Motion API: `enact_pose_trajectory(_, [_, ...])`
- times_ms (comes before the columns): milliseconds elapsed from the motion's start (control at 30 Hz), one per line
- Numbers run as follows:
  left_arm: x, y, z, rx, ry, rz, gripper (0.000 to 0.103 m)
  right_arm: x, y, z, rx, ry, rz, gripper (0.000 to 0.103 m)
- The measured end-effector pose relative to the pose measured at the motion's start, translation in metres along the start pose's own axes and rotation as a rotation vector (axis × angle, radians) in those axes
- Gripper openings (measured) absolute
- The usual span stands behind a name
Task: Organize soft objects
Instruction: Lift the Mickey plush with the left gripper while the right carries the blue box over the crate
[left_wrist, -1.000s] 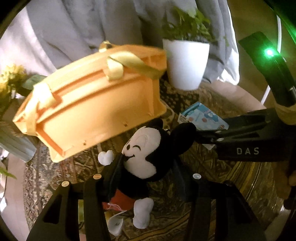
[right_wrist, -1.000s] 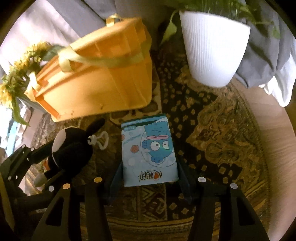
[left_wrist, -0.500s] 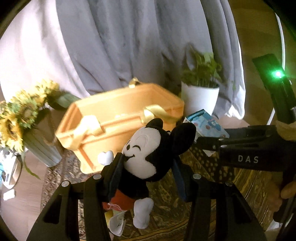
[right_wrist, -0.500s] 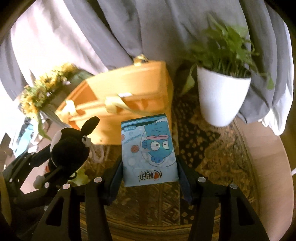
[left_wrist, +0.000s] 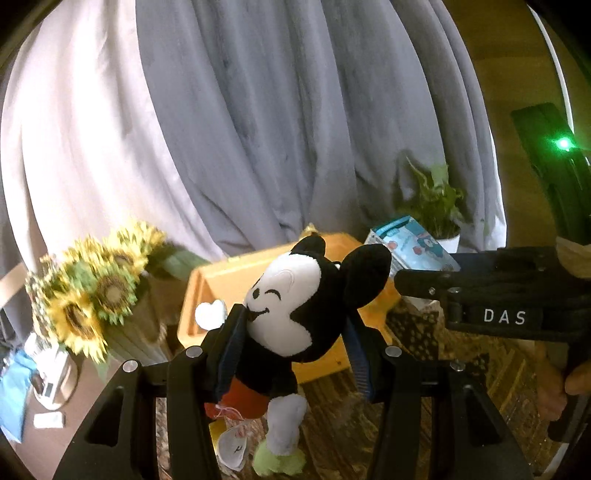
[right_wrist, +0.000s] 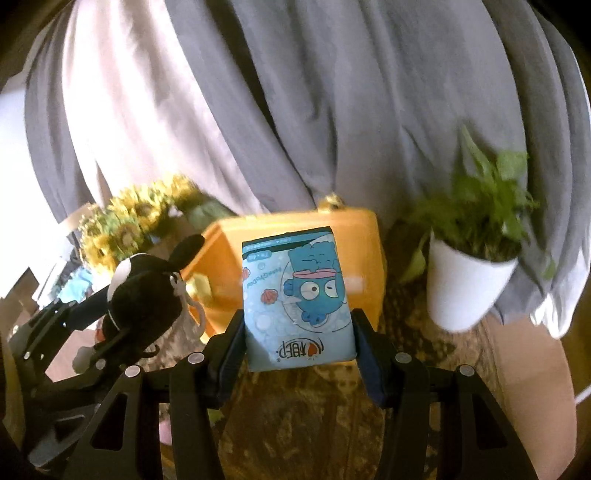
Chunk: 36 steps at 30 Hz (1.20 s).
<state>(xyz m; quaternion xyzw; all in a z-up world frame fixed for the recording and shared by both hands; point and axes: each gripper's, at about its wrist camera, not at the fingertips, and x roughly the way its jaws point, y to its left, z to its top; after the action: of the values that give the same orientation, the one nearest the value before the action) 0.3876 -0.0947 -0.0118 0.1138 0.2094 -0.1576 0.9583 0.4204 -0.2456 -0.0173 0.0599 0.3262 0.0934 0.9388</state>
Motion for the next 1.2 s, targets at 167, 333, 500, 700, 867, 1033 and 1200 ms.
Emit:
enact_pose_trajectory(167, [0.001,0.013,0.018,0.003,-0.041,0.009,0.051,0.002,0.009,0.023,-0.015,-0.034,0.009,0.056])
enact_pose_trajectory(333, [0.013,0.025,0.035,0.001,-0.053,-0.001,0.051,0.009,0.012,0.044,-0.012,-0.042,0.012,0.056])
enact_pose_trajectory(500, [0.033,0.034,0.051,-0.005,-0.047,-0.013,0.051,0.019,0.013,0.067,-0.024,-0.057,-0.009,0.056])
enact_pose_trajectory(700, [0.062,0.046,0.072,-0.020,-0.026,-0.038,0.051,0.043,0.008,0.093,-0.024,-0.025,-0.006,0.056])
enact_pose_trajectory(867, [0.091,0.055,0.084,-0.028,0.014,-0.055,0.051,0.066,0.001,0.104,-0.013,0.025,-0.013,0.056])
enact_pose_trajectory(1033, [0.121,0.058,0.089,-0.032,0.073,-0.081,0.051,0.092,-0.005,0.105,-0.027,0.072,-0.034,0.056])
enact_pose_trajectory(1200, [0.152,0.057,0.086,-0.011,0.144,-0.114,0.052,0.119,-0.016,0.105,-0.016,0.128,-0.034,0.056])
